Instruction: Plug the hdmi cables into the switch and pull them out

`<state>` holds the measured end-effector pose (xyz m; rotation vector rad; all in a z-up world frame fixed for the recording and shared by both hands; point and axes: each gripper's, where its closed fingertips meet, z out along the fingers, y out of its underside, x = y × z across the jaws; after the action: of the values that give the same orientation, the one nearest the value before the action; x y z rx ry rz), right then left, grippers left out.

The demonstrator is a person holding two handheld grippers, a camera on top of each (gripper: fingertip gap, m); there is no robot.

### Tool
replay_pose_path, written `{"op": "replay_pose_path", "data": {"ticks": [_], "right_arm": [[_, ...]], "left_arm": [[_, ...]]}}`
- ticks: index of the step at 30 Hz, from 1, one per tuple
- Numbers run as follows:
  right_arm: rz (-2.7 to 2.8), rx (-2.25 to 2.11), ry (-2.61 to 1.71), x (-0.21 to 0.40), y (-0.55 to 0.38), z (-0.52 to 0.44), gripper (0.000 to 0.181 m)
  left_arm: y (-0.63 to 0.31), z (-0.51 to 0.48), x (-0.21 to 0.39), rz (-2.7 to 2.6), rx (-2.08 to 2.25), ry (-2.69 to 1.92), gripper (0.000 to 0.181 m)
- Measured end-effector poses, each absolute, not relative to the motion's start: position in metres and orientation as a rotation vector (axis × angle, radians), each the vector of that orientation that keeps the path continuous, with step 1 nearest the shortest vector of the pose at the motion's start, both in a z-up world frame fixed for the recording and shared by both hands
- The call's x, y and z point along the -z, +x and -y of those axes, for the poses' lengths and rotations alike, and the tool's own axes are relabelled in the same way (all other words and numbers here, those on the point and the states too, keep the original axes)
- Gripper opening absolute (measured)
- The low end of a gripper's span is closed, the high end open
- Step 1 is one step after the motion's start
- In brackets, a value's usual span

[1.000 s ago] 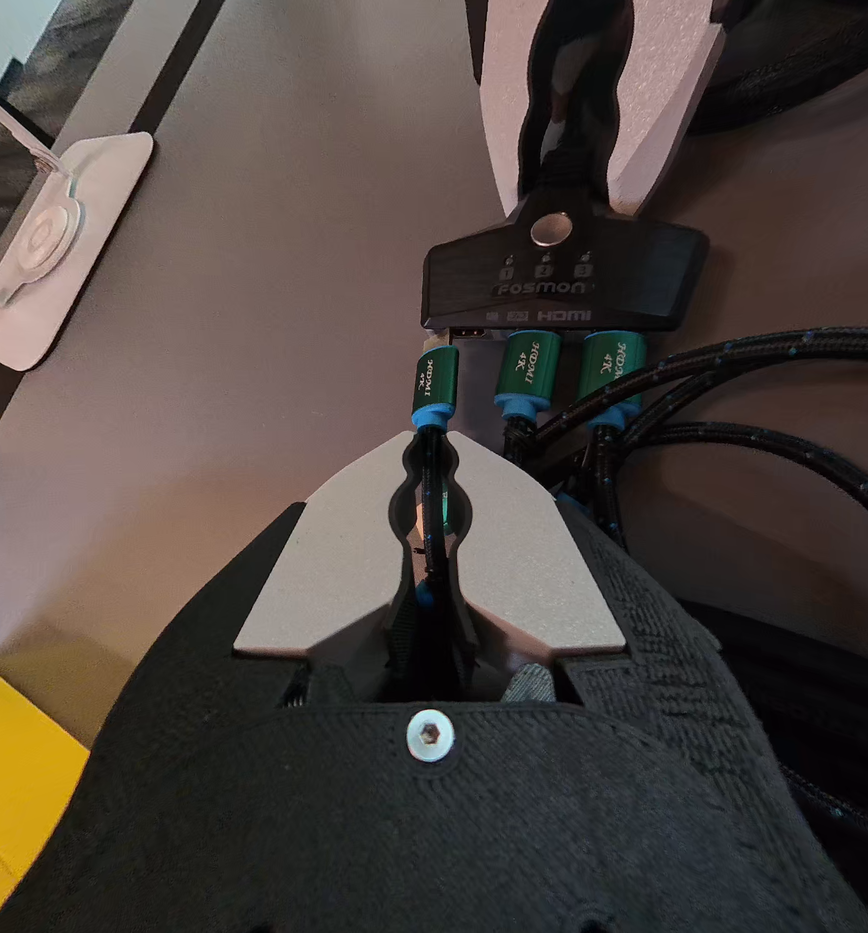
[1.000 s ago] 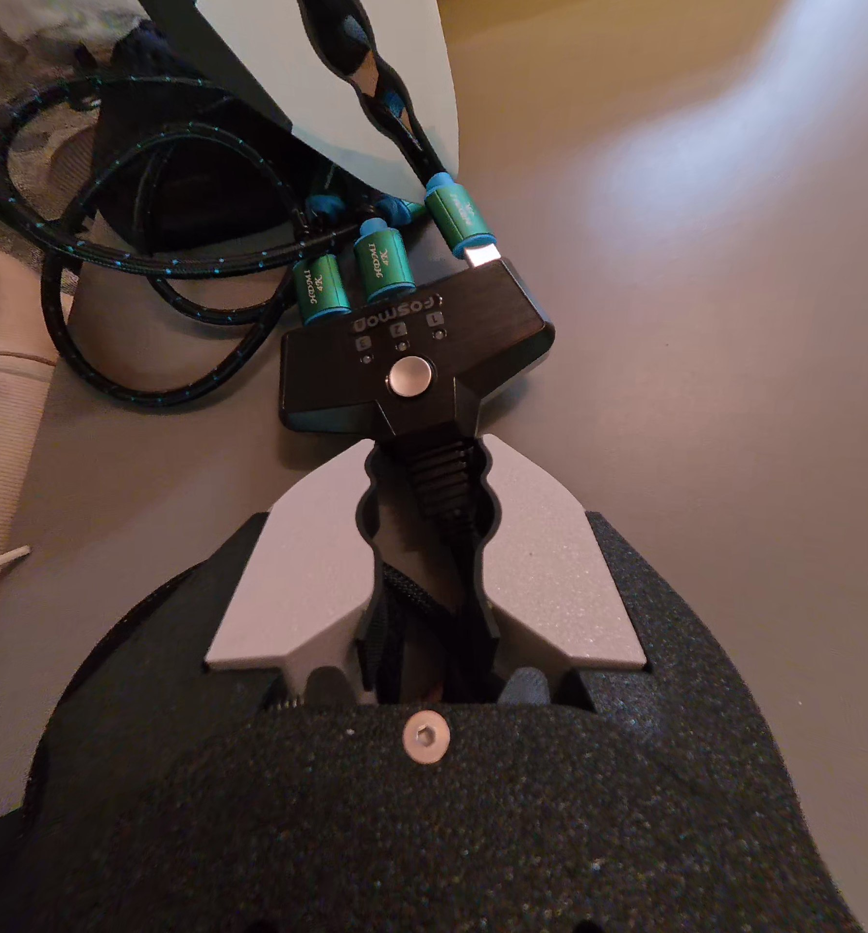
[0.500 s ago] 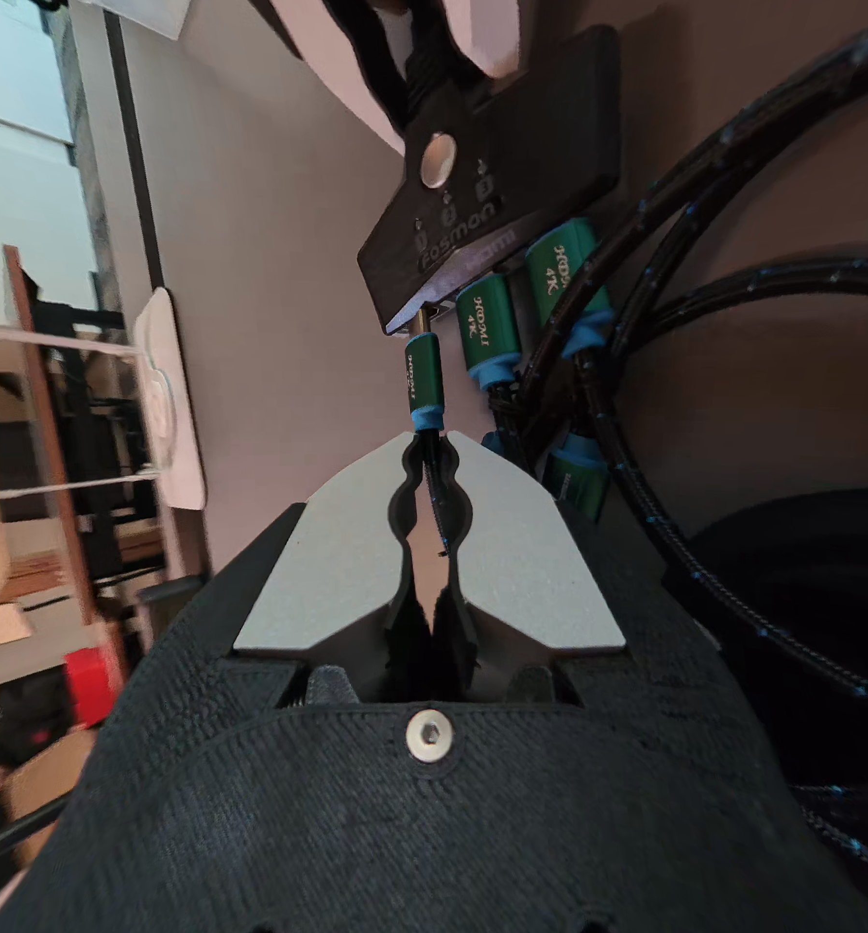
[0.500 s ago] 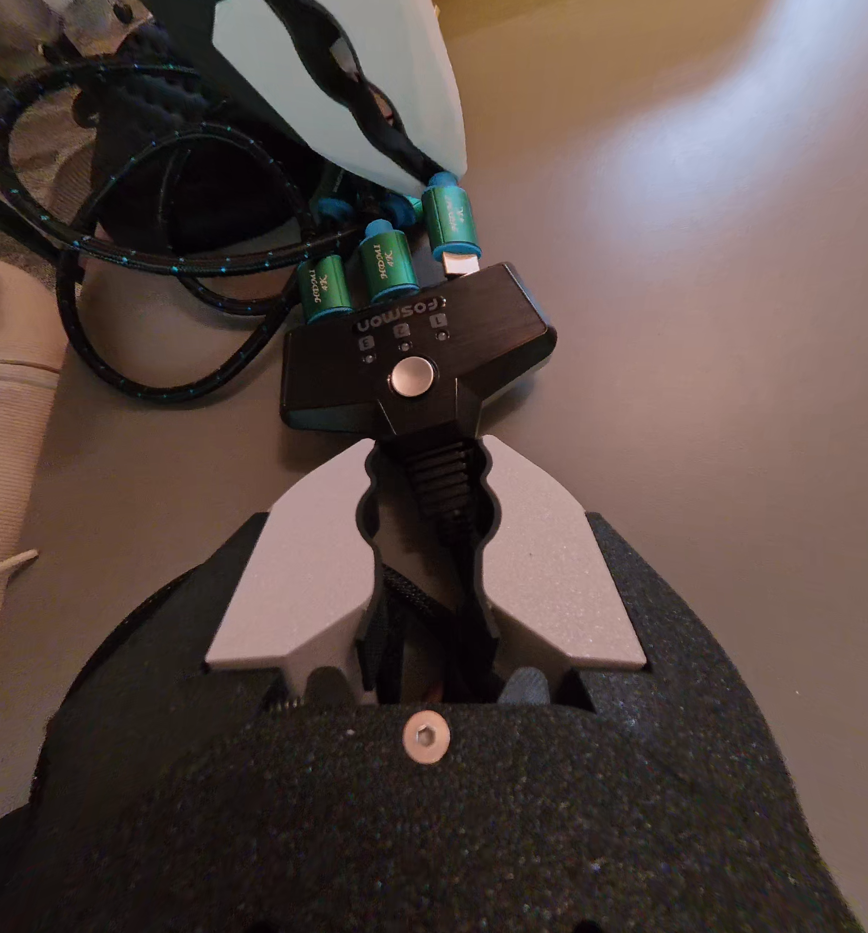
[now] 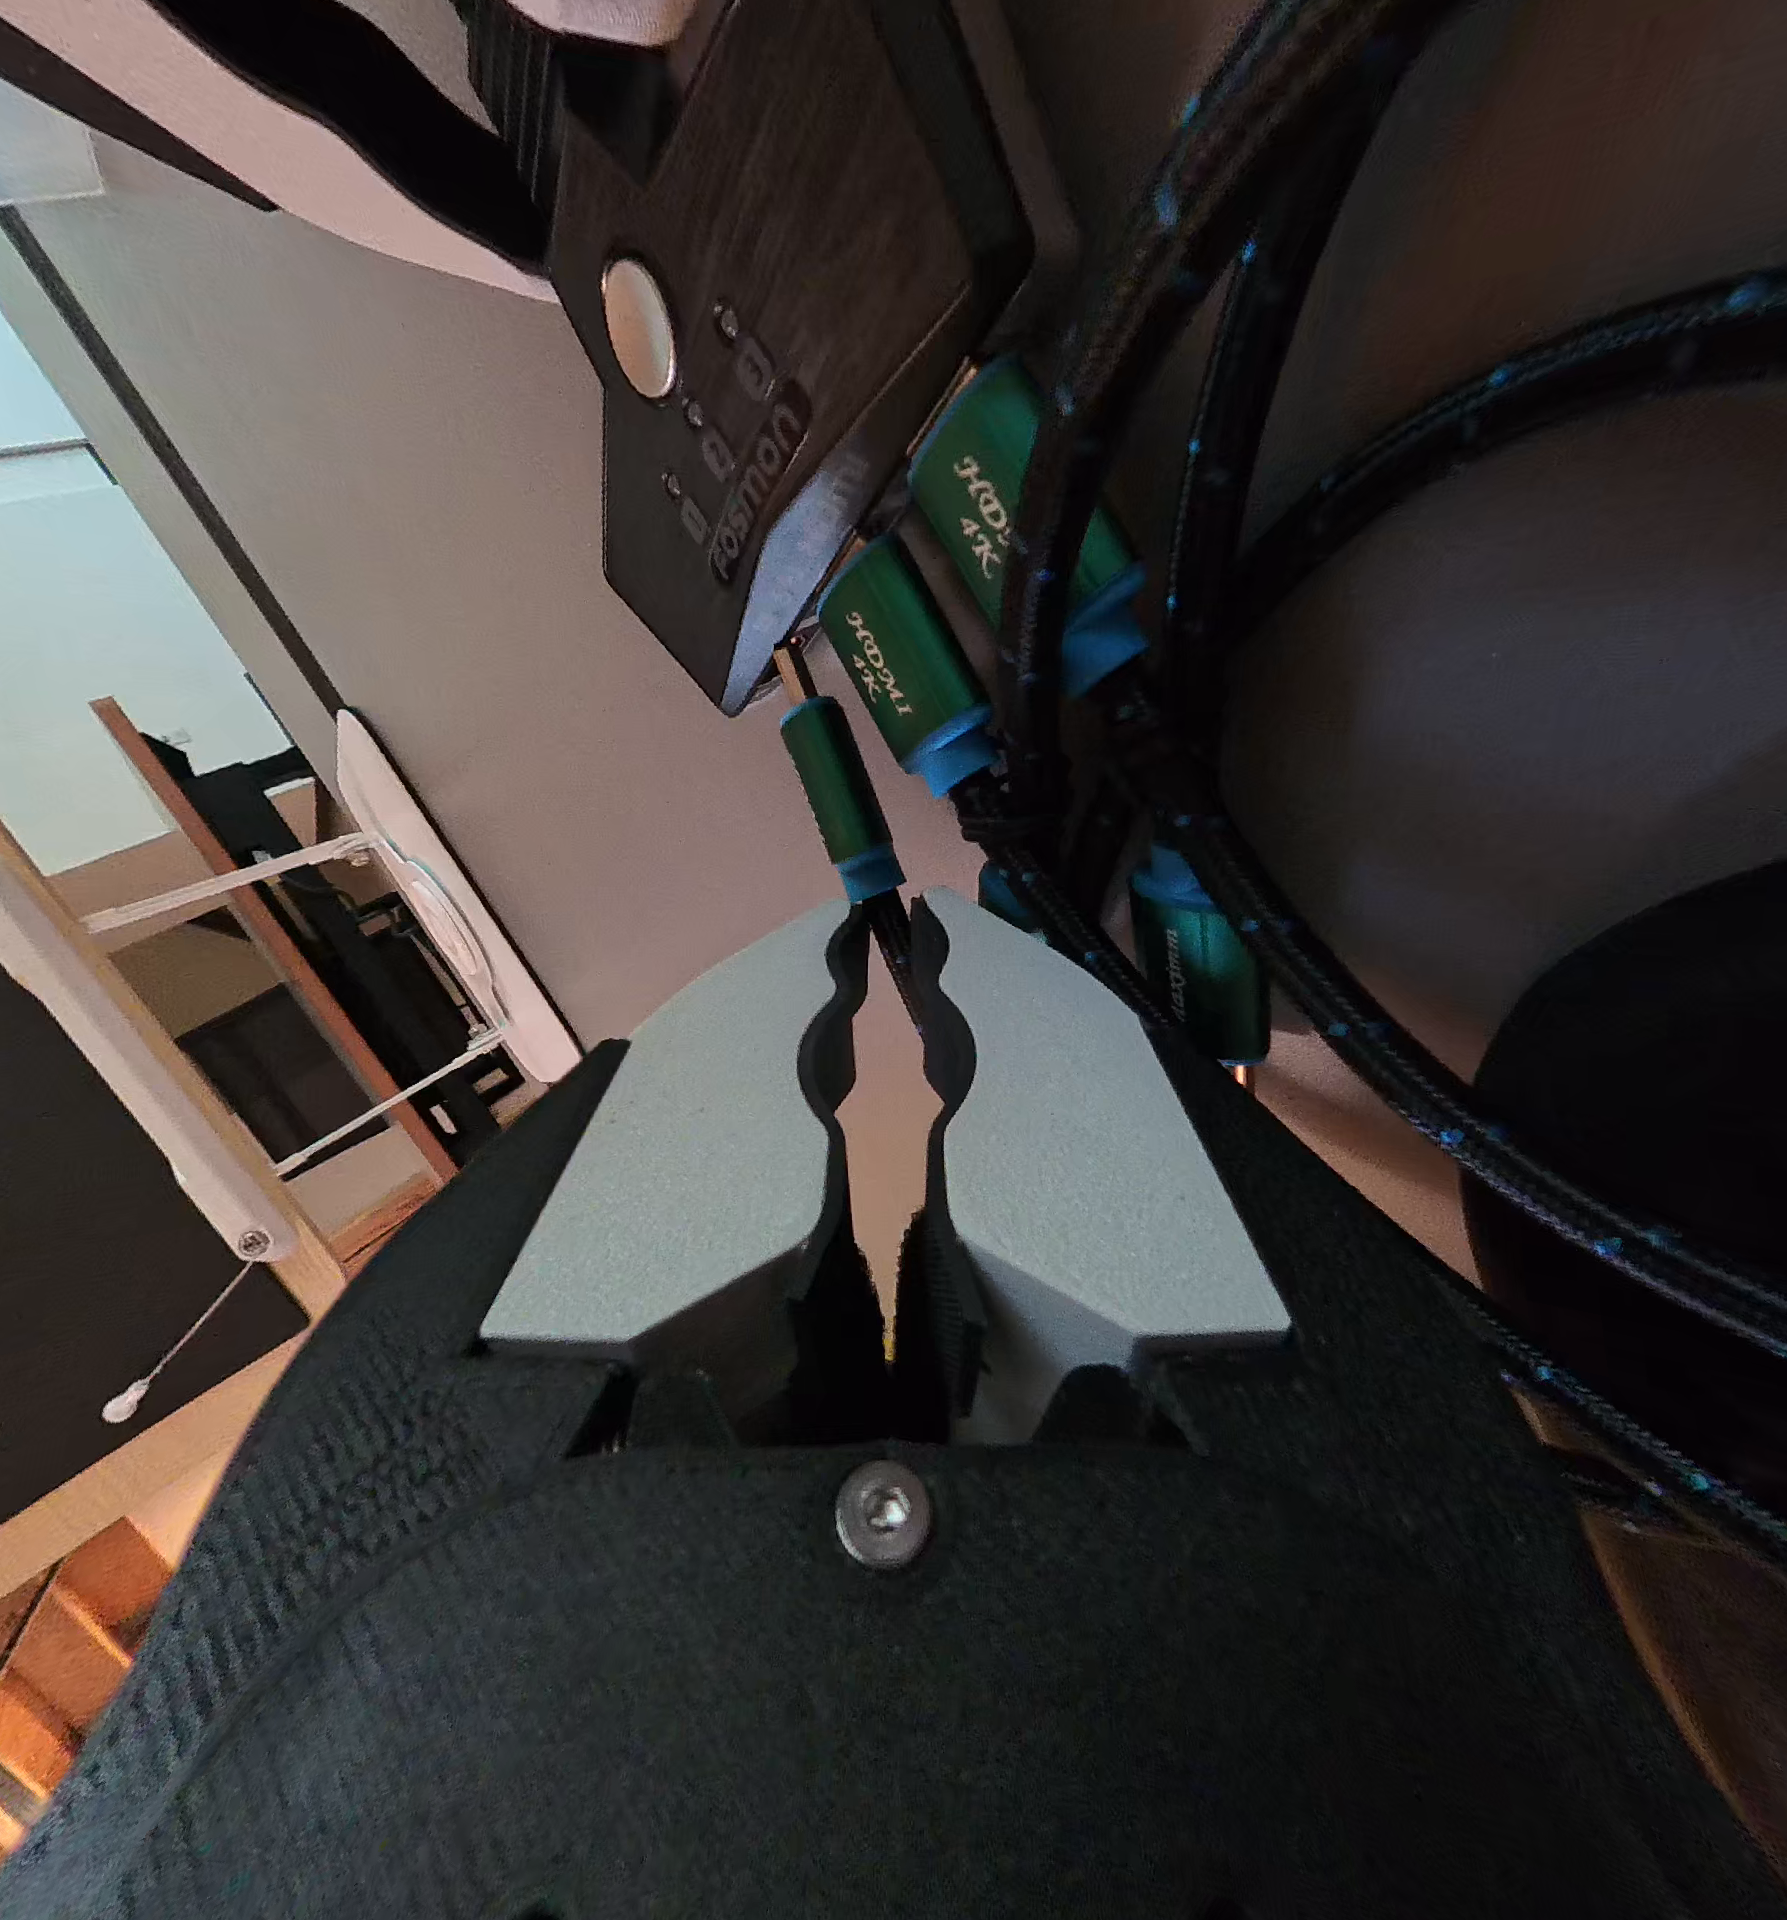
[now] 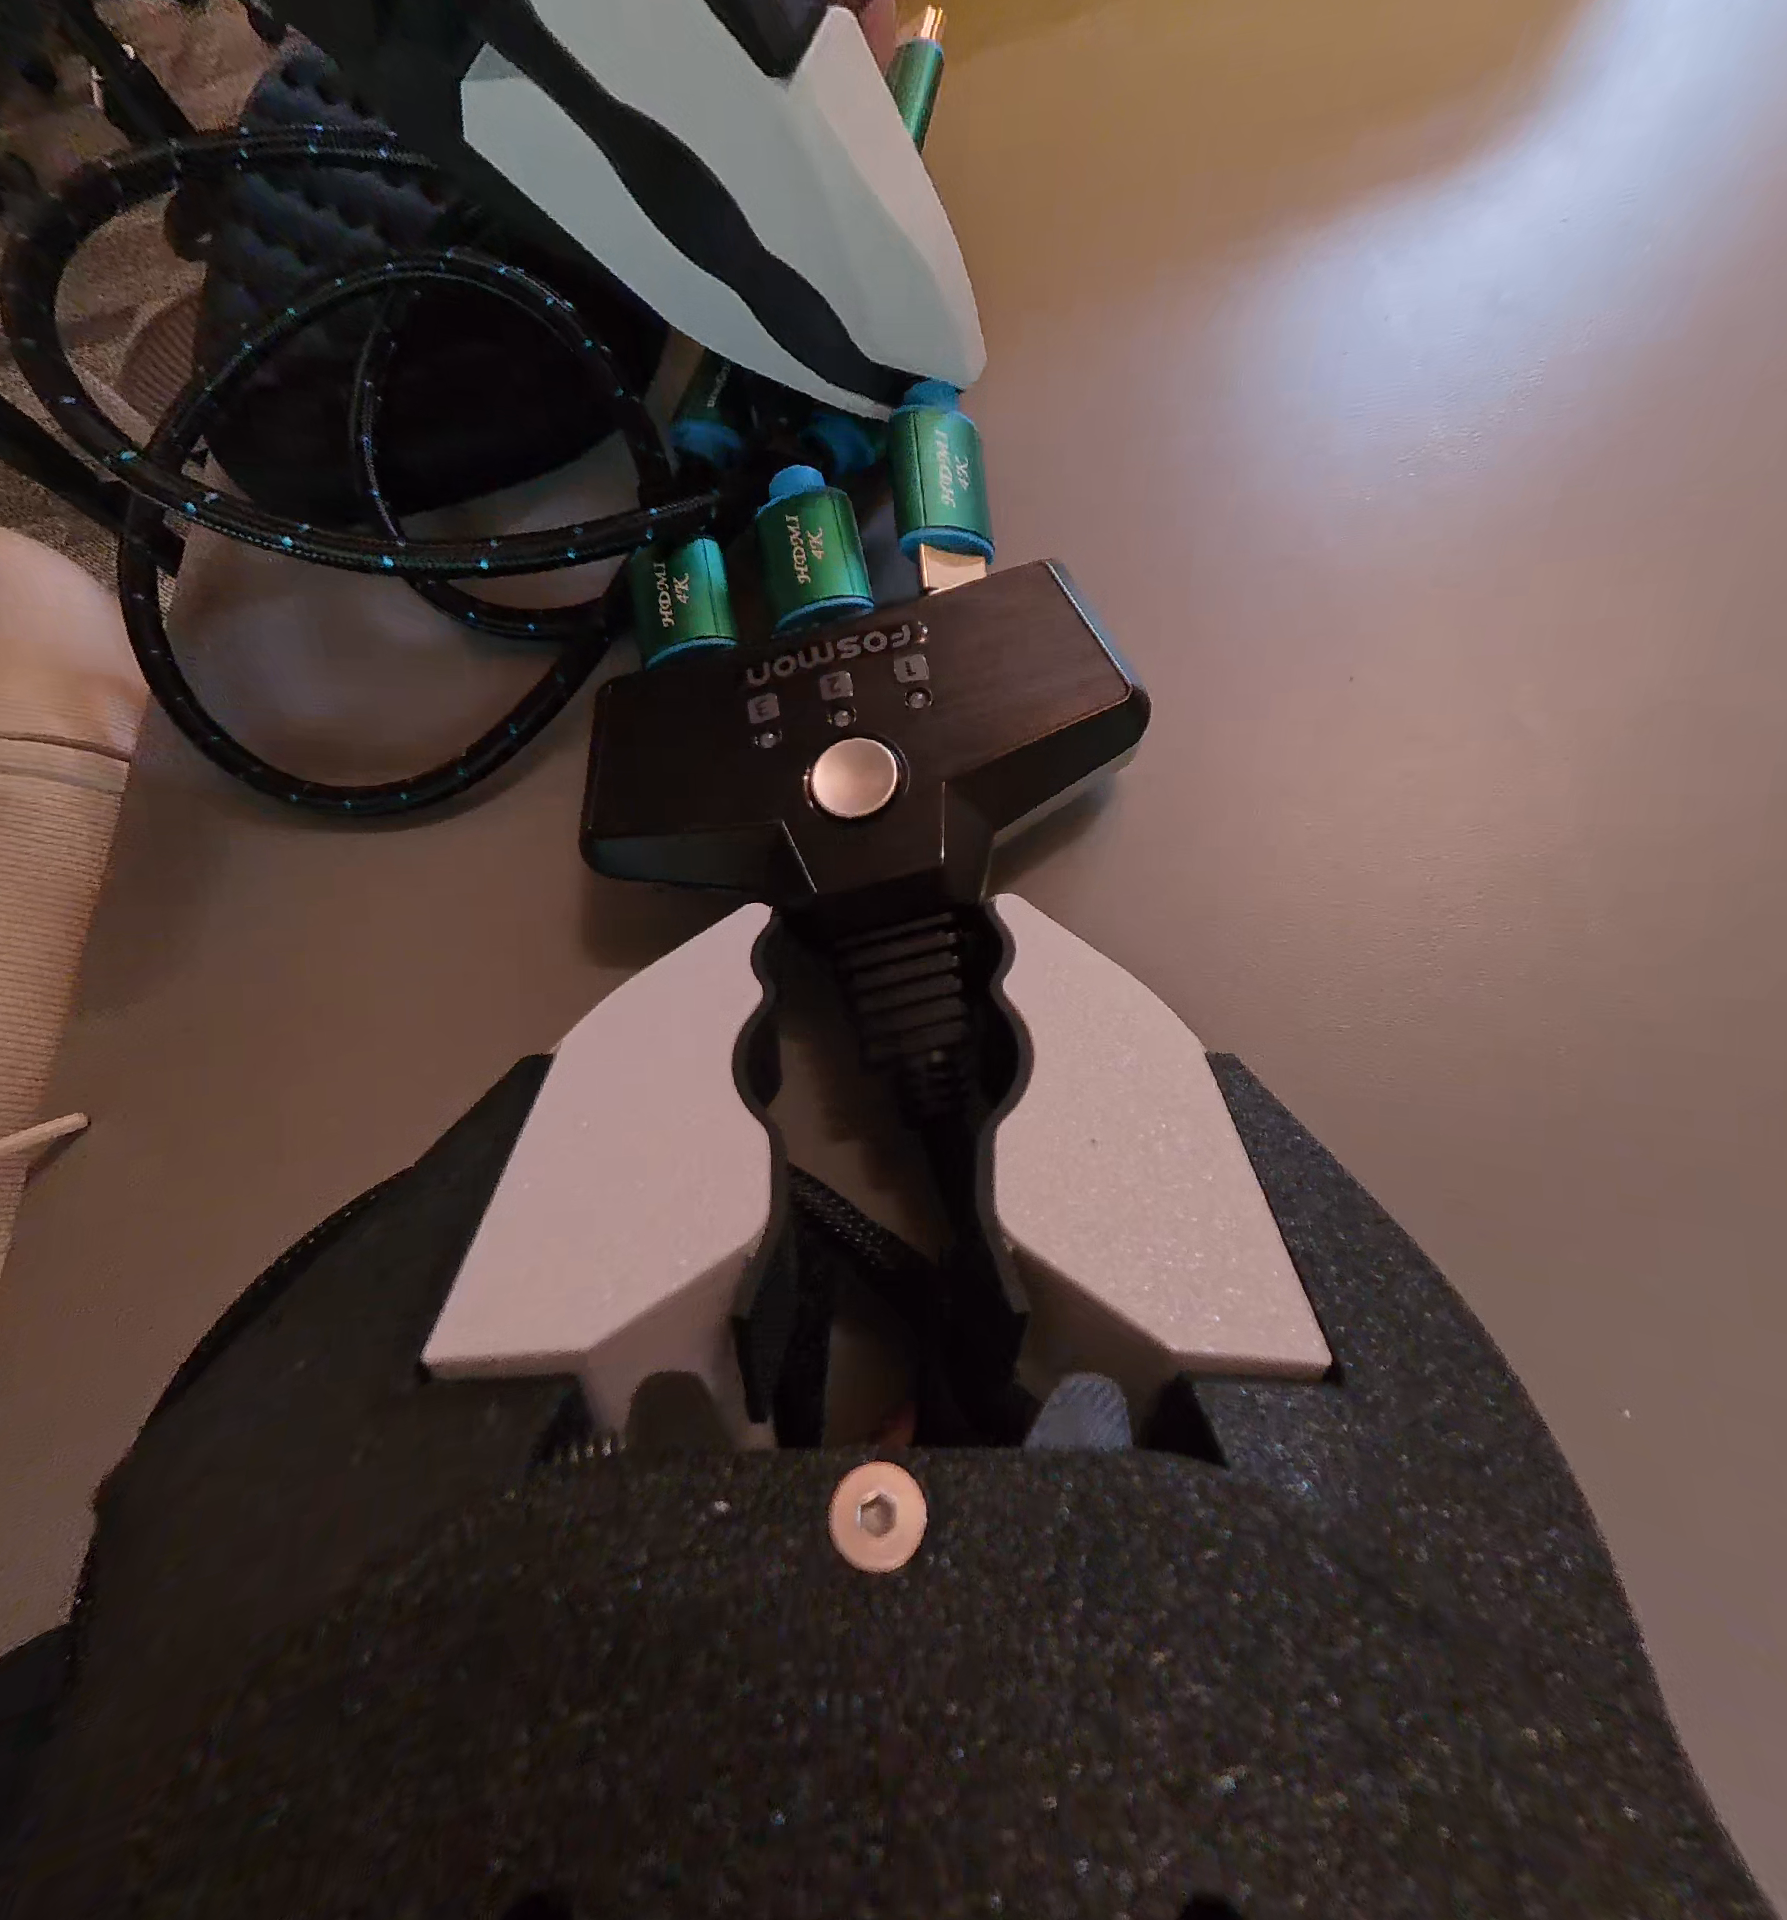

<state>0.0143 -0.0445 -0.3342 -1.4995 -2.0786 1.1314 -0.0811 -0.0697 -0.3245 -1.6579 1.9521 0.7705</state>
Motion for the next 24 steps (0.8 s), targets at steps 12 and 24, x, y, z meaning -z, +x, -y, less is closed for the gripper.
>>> {"op": "replay_pose_path", "data": {"ticks": [12,24], "right_arm": [[2.08,-1.104,-1.482,0.335,0.013,0.042,0.035],[1.98,-1.307,-1.311,0.306,0.014,0.048,0.051]], "left_arm": [[-0.084,0.068,0.325,-1.738,-0.678,-1.812,0.008],[-0.084,0.068,0.303,-1.292,-0.25,-1.807,0.046]]}}
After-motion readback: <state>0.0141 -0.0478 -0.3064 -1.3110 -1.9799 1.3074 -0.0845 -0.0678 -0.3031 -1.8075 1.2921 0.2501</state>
